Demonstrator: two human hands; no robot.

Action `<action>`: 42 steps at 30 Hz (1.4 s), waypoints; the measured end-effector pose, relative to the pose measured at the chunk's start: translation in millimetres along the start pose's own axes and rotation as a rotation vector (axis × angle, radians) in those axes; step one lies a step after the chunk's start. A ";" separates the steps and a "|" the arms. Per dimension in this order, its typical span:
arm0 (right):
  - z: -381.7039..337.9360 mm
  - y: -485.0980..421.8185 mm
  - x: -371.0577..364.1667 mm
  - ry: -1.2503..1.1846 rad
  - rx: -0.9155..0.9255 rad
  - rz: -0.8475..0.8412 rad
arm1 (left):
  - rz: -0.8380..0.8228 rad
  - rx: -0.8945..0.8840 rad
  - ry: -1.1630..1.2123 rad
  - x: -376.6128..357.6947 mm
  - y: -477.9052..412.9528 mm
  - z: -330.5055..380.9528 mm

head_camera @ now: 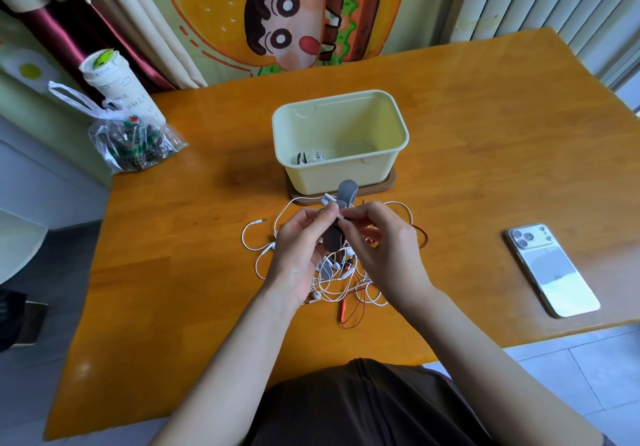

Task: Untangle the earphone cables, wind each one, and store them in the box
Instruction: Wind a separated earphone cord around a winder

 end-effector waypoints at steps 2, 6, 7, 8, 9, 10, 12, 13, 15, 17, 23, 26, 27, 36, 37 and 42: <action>0.0 0.0 -0.2 0.035 0.012 -0.005 | 0.004 -0.013 -0.013 -0.3 0.4 -0.7; -0.1 -1.6 0.6 0.054 -0.001 -0.046 | 0.003 -0.037 -0.039 -1.1 2.1 -2.1; -0.7 -2.0 0.8 0.051 -0.006 -0.051 | 0.011 -0.035 -0.045 -1.0 2.3 -2.0; -1.4 -2.1 0.7 0.045 -0.010 -0.051 | 0.026 -0.034 -0.053 -0.5 2.0 -2.0; -2.3 -2.2 0.3 0.039 -0.013 -0.050 | 0.043 -0.034 -0.063 0.2 1.4 -2.0; -2.9 -1.9 -0.4 0.033 -0.015 -0.050 | 0.057 -0.032 -0.073 0.8 0.7 -2.0; -3.0 -1.2 -1.4 0.034 -0.009 -0.058 | 0.073 -0.029 -0.083 0.5 -0.5 -1.7; -2.8 -1.0 -1.5 0.044 -0.002 -0.063 | 0.073 -0.025 -0.080 0.1 -0.8 -1.7; -1.9 -1.4 -1.1 0.063 0.009 -0.069 | 0.064 -0.018 -0.063 -1.1 -0.8 -0.9; -2.3 -2.2 -0.4 0.047 0.010 -0.068 | 0.050 -0.015 -0.059 -0.8 -0.6 -0.1; -5.3 -3.7 -1.8 0.017 0.018 -0.026 | 0.038 -0.007 -0.013 0.2 -0.2 1.8; -5.5 -1.8 -2.0 0.027 0.021 -0.009 | 0.054 0.004 -0.021 -0.5 -1.3 1.2; -5.5 -1.1 -1.9 0.023 0.022 -0.014 | 0.055 0.008 -0.021 -0.7 -1.9 0.9; 4.0 1.4 -3.6 0.048 -0.005 -0.073 | 0.108 0.132 0.025 -2.4 -4.7 -4.4; 5.2 2.0 -4.2 0.050 -0.007 -0.077 | 0.111 0.142 0.023 -2.1 -5.0 -4.7; 6.2 5.4 -6.5 0.065 -0.018 -0.096 | 0.133 0.198 0.032 1.7 -4.5 -10.3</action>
Point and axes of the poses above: each hand's wrist, its own y-axis away from the middle knuckle, its own x-axis out of the back of the hand, z = x × y, the point moved 3 cm from there along -y, towards the middle knuckle, and after that the axes turned 5 degrees about -y, right-handed, at the moved point
